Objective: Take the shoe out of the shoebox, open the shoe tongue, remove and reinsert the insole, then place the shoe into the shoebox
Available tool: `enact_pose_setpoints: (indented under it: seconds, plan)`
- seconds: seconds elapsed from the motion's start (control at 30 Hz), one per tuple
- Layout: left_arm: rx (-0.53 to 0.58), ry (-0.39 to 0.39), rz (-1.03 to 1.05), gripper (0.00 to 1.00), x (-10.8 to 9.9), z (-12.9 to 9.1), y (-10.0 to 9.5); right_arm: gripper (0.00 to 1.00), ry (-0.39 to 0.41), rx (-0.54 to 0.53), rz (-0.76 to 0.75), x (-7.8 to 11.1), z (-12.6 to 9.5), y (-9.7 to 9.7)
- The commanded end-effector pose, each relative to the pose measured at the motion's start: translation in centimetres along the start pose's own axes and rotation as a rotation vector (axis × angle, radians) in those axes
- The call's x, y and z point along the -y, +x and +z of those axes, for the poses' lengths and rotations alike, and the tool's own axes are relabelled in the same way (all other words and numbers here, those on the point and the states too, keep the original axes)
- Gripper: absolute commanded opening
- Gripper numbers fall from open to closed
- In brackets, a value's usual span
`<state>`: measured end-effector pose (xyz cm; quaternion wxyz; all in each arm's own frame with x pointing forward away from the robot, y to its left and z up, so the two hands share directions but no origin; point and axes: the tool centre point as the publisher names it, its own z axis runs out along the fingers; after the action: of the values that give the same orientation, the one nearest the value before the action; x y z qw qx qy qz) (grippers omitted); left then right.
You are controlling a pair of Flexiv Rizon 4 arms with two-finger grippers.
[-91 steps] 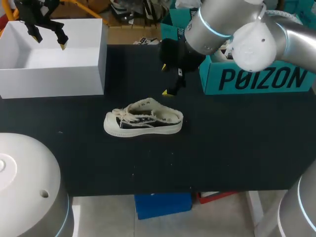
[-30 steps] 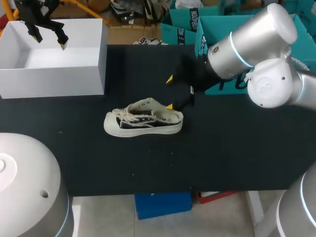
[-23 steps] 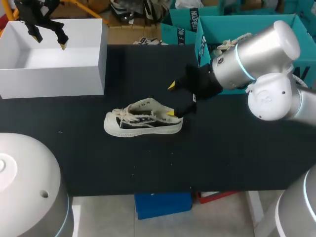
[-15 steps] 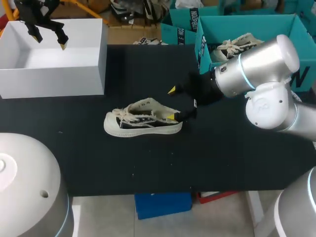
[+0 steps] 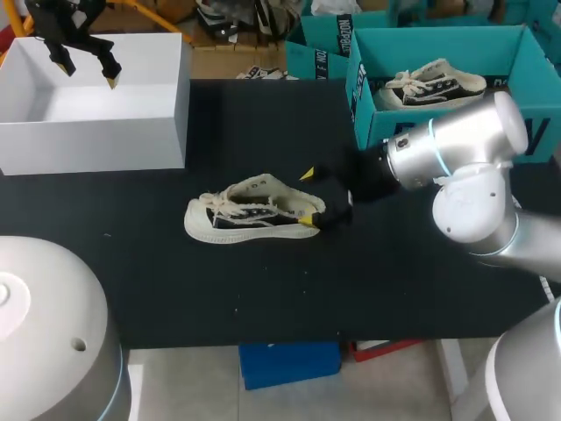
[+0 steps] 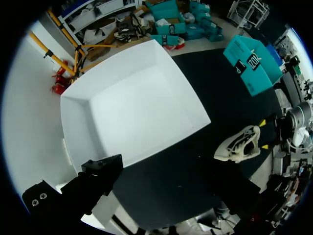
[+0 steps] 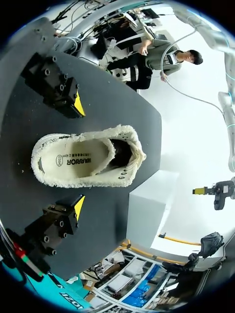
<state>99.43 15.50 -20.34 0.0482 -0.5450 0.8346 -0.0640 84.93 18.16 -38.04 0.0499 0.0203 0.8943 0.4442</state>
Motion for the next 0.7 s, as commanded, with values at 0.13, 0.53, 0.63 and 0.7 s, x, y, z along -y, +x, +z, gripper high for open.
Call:
enact_pose_setpoints:
  seconds: [0.13,0.53,0.63,0.7]
  plan:
    - [0.001,-0.001,0.0,1.0,-0.1,-0.1,0.0,1.0,-0.017,-0.006,0.016,1.5,1.2,-0.4]
    - [0.001,-0.001,0.0,1.0,-0.1,-0.1,0.0,1.0,-0.037,-0.032,0.049,2.8,2.7,-0.4]
    - [0.001,-0.001,0.0,1.0,-0.1,-0.1,0.0,1.0,-0.041,-0.036,0.055,3.1,3.0,-0.4]
    - [0.001,-0.001,0.0,1.0,-0.1,-0.1,0.0,1.0,-0.045,-0.039,0.059,3.2,3.3,-0.4]
